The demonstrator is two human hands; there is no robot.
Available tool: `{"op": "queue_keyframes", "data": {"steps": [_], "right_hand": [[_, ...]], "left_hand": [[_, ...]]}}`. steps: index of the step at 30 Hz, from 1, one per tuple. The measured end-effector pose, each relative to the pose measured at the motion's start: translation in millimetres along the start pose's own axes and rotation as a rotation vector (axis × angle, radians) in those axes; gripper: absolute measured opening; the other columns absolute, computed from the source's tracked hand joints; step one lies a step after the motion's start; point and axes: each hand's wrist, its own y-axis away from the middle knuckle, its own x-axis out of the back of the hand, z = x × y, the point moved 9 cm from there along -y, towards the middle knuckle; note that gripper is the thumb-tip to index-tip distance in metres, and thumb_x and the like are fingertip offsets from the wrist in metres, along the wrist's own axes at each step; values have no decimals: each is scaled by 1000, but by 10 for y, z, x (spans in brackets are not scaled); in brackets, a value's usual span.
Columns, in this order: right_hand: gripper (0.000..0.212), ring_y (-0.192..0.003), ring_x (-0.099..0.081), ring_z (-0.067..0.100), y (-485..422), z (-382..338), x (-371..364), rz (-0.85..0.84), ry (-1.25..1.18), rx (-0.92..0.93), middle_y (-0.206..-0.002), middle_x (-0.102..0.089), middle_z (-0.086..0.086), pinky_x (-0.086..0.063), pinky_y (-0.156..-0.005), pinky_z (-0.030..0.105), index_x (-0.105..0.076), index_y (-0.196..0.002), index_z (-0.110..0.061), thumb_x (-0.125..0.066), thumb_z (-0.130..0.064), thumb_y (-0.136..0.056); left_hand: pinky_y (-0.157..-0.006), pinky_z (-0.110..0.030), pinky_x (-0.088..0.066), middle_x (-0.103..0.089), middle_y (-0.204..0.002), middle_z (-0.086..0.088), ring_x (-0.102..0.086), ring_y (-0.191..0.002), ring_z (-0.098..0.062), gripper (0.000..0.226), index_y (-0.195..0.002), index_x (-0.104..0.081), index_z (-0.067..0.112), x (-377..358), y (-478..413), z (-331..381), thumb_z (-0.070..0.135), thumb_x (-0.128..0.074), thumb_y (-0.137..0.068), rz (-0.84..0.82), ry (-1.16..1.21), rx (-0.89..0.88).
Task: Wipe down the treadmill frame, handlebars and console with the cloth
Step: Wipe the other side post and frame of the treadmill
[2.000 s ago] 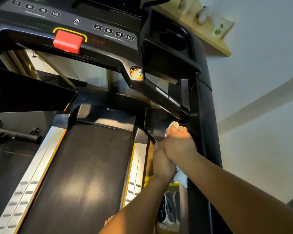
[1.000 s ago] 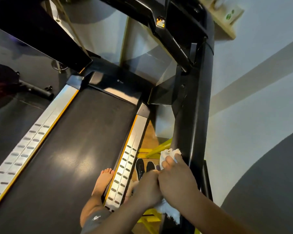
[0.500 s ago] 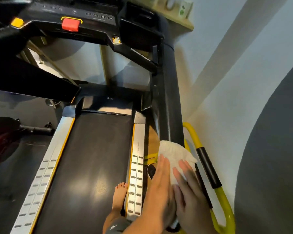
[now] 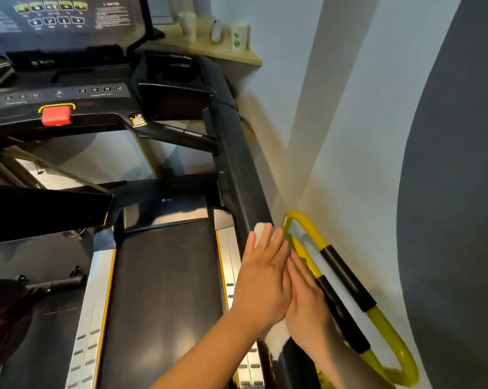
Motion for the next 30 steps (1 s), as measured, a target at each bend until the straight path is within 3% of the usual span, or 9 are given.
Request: {"op": "queue_keyframes", "data": {"steps": [5,9,11,14,17,20,24,27,30], "right_hand": [[66,-146,-21,11,-290,-32,-84,-52,69,-57,-161,-12,-3,-29,-114,23,-7,-153,-21,-47,-19,-100],[70,-148,-11,11,-506,-118,-155,-95,126,-110,-162,-1,-1,-17,-112,16,2,-154,-16,-44,-18,-100],[76,-144,-28,19,-646,-230,-144,-48,228,-88,-159,-18,10,-21,-108,18,-13,-153,-6,-59,-15,-93],[87,-119,-59,29,-898,-245,-228,-5,360,-111,-134,-56,20,-33,-96,28,-50,-134,4,-90,-15,-59],[81,-129,-51,30,-1176,-343,-314,-15,379,-71,-141,-49,20,-25,-103,30,-43,-140,2,-82,-19,-72],[77,-121,-57,32,-1453,-402,-331,33,435,-42,-133,-55,22,-34,-101,34,-48,-135,5,-82,-16,-70],[70,-140,-35,29,-1801,-467,-384,1,316,-33,-154,-29,18,-28,-113,32,-25,-149,0,-60,-18,-91],[75,-147,-20,23,-2058,-521,-365,-46,252,-34,-159,-17,13,-23,-119,32,-10,-153,-5,-56,-17,-95],[67,-143,-28,20,-2214,-497,-309,-40,91,-86,-157,-24,7,-29,-115,30,-14,-154,-14,-50,-16,-97]], "left_hand": [[-124,-35,4,-45,-151,-1,-16,-149,-15,48,-141,-52,15,58,-318,-109,27,-31,-100,-63,-54,-85],[-124,-34,1,-44,-152,1,-19,-150,-15,48,-142,-53,17,69,-545,-311,29,-30,-101,-111,-38,-130],[-124,-34,-1,-46,-150,1,-23,-149,-14,48,-141,-54,16,83,-668,-420,29,-30,-101,-123,-25,-150],[-124,-33,-3,-49,-148,-1,-28,-147,-14,49,-138,-57,13,140,-865,-594,29,-30,-101,-124,11,-153],[-124,-35,-7,-50,-147,-2,-31,-146,-15,49,-136,-59,11,205,-1082,-754,29,-30,-101,-119,26,-163],[-124,-34,-7,-51,-147,-4,-32,-145,-16,49,-135,-59,10,255,-1295,-908,29,-30,-101,-109,35,-169],[-124,-33,-6,-51,-147,-4,-32,-145,-15,51,-135,-59,10,291,-1602,-1121,29,-28,-100,-108,16,-149],[-124,-35,-6,-50,-147,-5,-32,-146,-17,56,-136,-59,10,316,-1832,-1235,33,-24,-98,-122,-45,-129],[-123,-35,-3,-46,-151,-3,-27,-148,-16,55,-139,-56,12,307,-1955,-1275,32,-24,-98,-142,-141,-87]]}}
